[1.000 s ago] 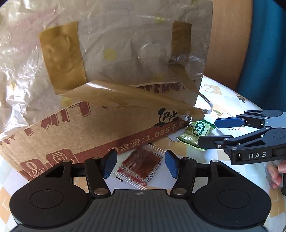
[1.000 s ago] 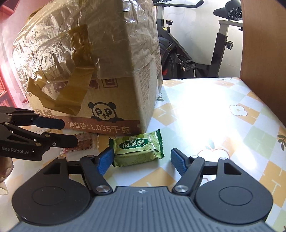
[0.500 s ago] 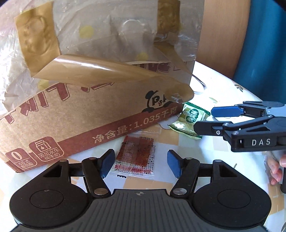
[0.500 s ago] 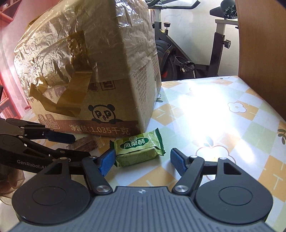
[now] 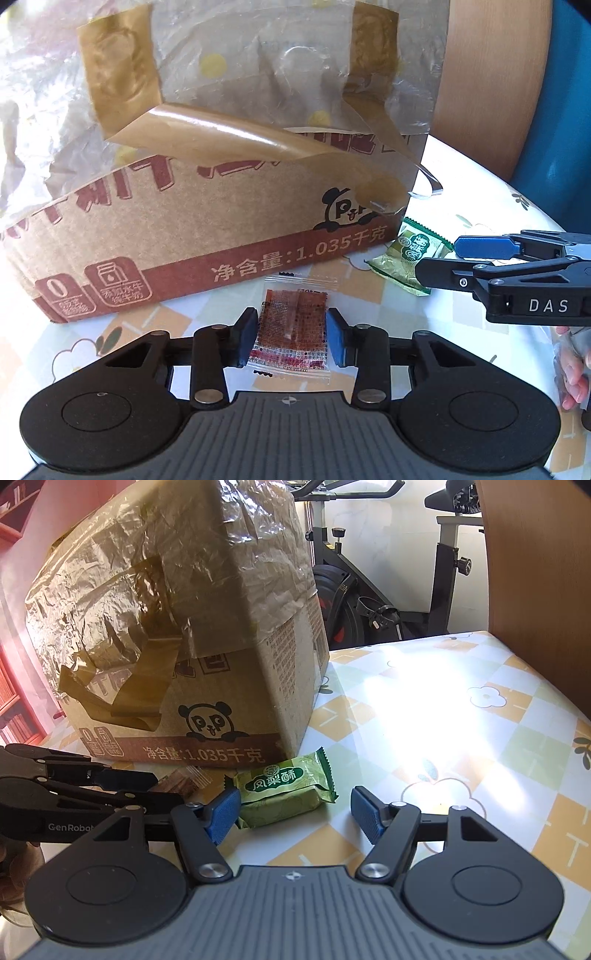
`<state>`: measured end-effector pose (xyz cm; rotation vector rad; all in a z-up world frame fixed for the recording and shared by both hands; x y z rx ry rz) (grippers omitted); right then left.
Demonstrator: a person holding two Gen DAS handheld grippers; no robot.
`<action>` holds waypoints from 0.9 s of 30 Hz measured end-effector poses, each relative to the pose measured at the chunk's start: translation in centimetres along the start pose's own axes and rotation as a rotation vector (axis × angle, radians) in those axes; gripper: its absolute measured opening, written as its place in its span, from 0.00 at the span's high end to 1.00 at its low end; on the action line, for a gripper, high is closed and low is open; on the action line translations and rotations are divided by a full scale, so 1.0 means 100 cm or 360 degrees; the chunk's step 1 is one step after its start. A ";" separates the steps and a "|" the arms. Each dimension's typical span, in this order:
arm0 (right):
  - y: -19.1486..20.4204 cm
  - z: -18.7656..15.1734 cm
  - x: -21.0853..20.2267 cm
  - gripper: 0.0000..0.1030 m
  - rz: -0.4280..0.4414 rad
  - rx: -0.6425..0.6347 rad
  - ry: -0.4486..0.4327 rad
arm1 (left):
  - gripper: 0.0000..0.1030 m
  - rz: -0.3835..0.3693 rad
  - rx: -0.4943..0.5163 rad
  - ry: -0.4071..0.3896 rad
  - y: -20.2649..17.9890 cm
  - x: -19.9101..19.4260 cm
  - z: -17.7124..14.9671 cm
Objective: Organize snacks
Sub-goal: 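Grasp the red-print sachet with left tool while right tool grasps the green pastry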
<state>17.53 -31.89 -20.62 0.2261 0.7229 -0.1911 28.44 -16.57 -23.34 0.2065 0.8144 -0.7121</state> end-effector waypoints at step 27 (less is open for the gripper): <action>0.027 0.010 0.036 0.15 -0.0016 -0.0430 0.0105 | 0.58 0.0156 -0.0323 -0.0148 0.026 -0.035 -0.035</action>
Point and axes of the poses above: each gripper's, at about its wrist camera, not at the fingertips, and x roughly the way its jaws point, y to its left, z to its top, the point moved 4 cm from there along x, roughly the way its jaws point, and after that the axes turned 6 degrees about -z, right-handed, at the moved point
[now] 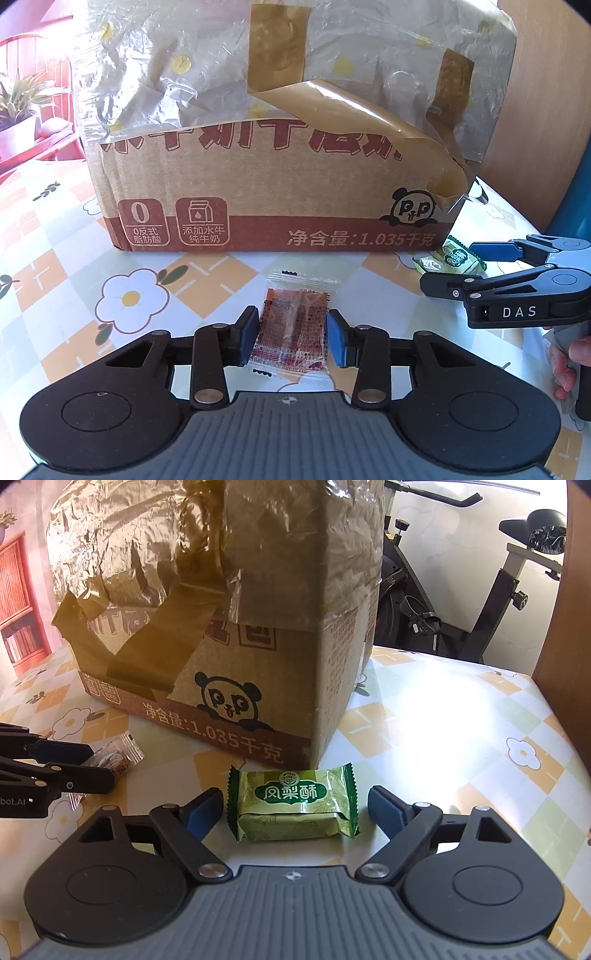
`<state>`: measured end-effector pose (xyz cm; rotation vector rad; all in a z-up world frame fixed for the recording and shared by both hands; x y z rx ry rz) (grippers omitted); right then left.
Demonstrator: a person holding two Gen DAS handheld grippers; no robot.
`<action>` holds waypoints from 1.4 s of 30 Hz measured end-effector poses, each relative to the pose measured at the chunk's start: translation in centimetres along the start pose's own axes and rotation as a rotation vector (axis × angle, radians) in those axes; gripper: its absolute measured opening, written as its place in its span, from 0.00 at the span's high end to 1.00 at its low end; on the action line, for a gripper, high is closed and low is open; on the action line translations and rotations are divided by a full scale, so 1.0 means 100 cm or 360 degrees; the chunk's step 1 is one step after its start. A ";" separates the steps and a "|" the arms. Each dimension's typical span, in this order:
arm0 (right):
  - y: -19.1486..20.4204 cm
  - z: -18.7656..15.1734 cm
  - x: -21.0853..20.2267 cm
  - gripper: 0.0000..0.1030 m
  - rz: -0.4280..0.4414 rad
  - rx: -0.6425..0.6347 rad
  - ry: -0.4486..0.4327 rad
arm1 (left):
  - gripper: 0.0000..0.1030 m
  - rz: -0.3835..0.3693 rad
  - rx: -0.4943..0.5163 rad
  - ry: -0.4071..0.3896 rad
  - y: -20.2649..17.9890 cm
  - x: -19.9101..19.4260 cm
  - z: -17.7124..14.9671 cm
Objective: Organize snacks
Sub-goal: 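Grasp the red-print sachet with left tool while right tool grasps the green pastry, then carry both items over the paper bag and open both tools to drop them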
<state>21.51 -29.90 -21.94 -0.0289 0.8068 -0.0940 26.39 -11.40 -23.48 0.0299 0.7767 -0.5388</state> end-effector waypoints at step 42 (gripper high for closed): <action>0.001 0.119 -0.158 0.46 0.0063 -0.0044 -0.0685 | 0.61 -0.0121 0.0243 -0.0691 -0.018 -0.165 0.157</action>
Point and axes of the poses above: each gripper's, at about its wrist camera, not at the fingertips, and x roughly the way its jaws point, y to its left, z to its top, the point moved 4 cm from there along x, roughly the way its jaws point, and after that the axes turned 6 degrees about -z, right-handed, at the moved point
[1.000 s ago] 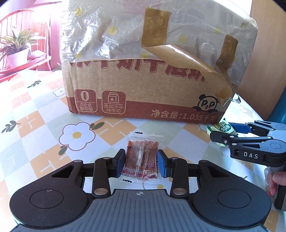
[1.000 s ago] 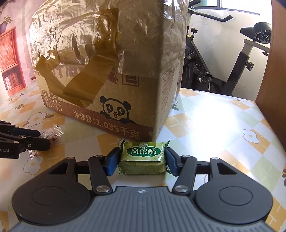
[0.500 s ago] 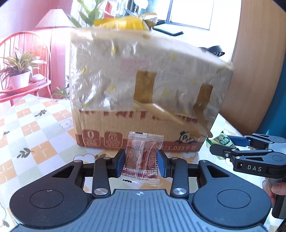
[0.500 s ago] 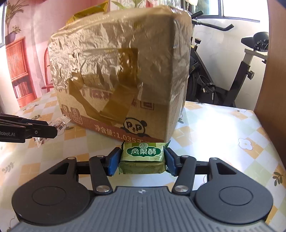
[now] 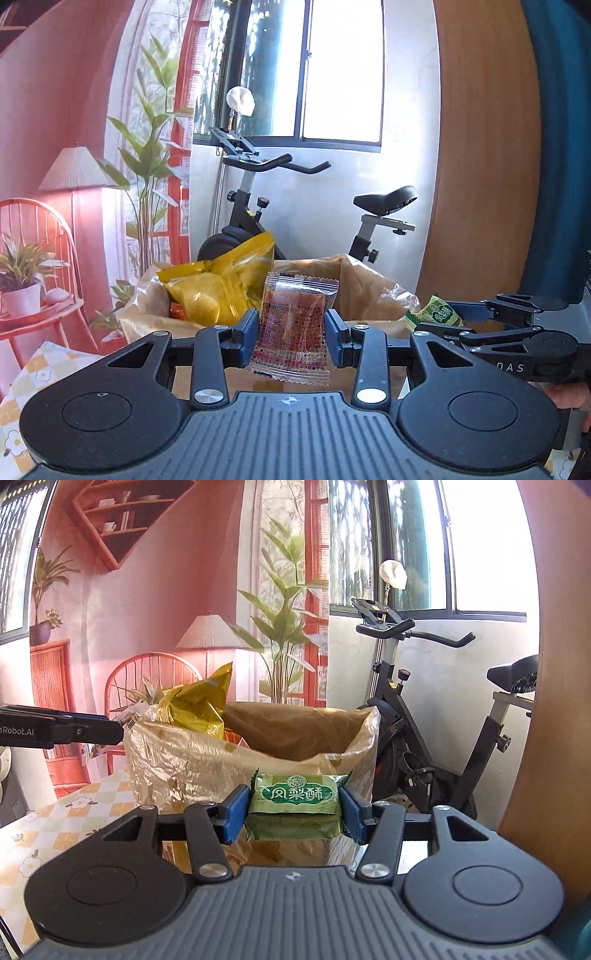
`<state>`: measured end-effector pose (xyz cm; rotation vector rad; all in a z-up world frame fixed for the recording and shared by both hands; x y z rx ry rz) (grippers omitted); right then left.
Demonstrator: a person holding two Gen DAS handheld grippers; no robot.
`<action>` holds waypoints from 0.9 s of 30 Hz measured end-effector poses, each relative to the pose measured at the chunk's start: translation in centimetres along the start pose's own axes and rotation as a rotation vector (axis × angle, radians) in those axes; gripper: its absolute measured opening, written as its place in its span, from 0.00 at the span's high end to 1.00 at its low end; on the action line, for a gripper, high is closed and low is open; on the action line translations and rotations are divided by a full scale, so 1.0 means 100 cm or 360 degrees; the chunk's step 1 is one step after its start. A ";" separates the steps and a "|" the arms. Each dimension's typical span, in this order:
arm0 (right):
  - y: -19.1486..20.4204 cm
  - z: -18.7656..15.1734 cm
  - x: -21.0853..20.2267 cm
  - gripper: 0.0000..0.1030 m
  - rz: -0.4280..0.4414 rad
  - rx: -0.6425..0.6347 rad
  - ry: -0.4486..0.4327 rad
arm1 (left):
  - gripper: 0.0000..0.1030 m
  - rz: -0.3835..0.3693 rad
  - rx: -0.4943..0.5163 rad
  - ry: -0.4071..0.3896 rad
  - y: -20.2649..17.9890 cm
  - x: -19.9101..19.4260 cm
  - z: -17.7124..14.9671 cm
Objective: Organize snacks
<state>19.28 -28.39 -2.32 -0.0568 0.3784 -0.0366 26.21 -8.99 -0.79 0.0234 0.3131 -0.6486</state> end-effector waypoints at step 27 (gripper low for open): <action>-0.004 0.048 0.098 0.31 -0.0015 -0.0128 0.0152 | 0.24 0.0074 0.0123 0.0199 0.021 0.106 0.063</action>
Point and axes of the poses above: each gripper's, at about its wrist camera, not at the fingertips, and x roughly the way its jaws point, y to its left, z to its top, the point moved 4 cm from there along x, roughly the way its jaws point, and after that the axes turned 6 degrees about -z, right-handed, at the moved point
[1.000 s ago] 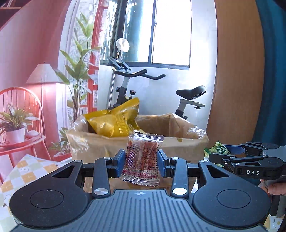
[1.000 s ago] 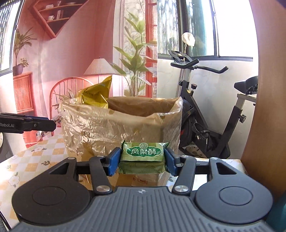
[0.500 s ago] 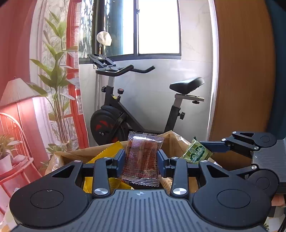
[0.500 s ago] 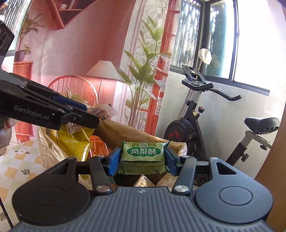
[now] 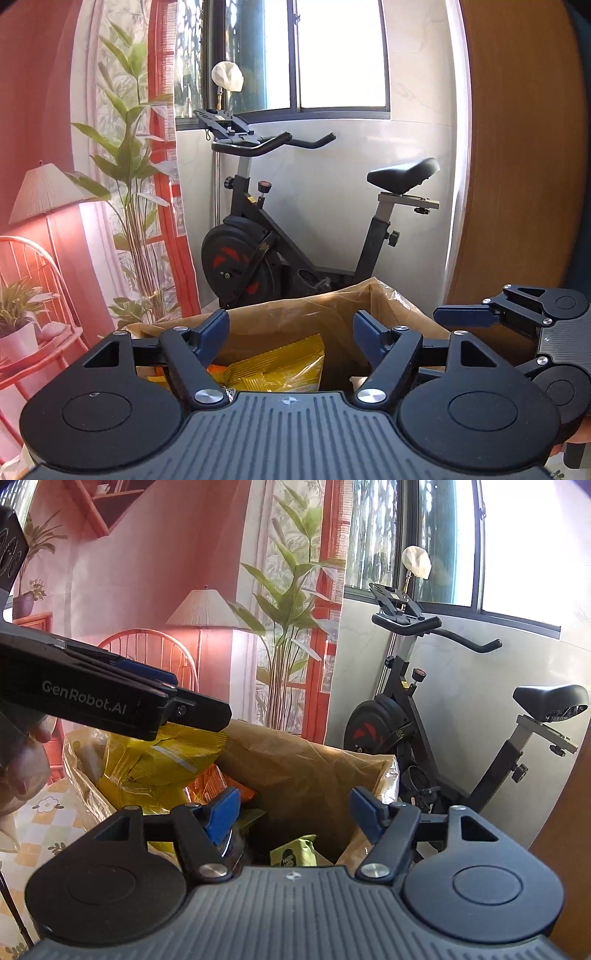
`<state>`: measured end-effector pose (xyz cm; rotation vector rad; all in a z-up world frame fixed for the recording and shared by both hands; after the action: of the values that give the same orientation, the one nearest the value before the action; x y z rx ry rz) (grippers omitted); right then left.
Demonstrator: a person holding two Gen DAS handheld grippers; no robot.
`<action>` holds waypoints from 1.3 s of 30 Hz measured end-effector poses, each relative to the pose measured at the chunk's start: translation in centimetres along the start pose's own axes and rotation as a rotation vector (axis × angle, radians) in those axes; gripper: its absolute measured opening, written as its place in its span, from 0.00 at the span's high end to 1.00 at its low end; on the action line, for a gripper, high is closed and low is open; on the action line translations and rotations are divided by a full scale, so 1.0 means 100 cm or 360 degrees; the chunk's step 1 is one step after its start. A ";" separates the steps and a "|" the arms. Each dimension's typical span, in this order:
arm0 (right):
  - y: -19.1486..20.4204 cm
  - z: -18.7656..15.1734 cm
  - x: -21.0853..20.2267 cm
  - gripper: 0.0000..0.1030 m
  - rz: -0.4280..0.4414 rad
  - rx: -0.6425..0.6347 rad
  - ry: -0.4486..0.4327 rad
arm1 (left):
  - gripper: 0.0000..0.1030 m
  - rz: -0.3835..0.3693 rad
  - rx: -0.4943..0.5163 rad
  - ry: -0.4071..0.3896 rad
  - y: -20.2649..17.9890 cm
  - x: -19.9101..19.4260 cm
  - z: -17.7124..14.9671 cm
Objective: Organize snacks
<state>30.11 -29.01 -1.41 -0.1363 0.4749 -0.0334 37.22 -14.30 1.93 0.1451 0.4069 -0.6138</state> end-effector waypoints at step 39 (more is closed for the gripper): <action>0.059 0.039 -0.198 0.00 -0.0138 0.0334 -0.0249 | 0.04 0.0500 -0.0151 -0.0160 -0.015 -0.223 -0.012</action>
<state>14.29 -21.41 10.16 0.0466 0.3067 -0.1562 19.39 -3.39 10.00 0.0848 0.3071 -0.2901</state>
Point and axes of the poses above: each gripper's, at about its wrist camera, not at the fingertips, and x roughly the way its jaws point, y to its left, z to its top, the point moved 4 cm from there along x, roughly the way its jaws point, and after that the axes turned 6 degrees about -z, right-handed, at the moved point
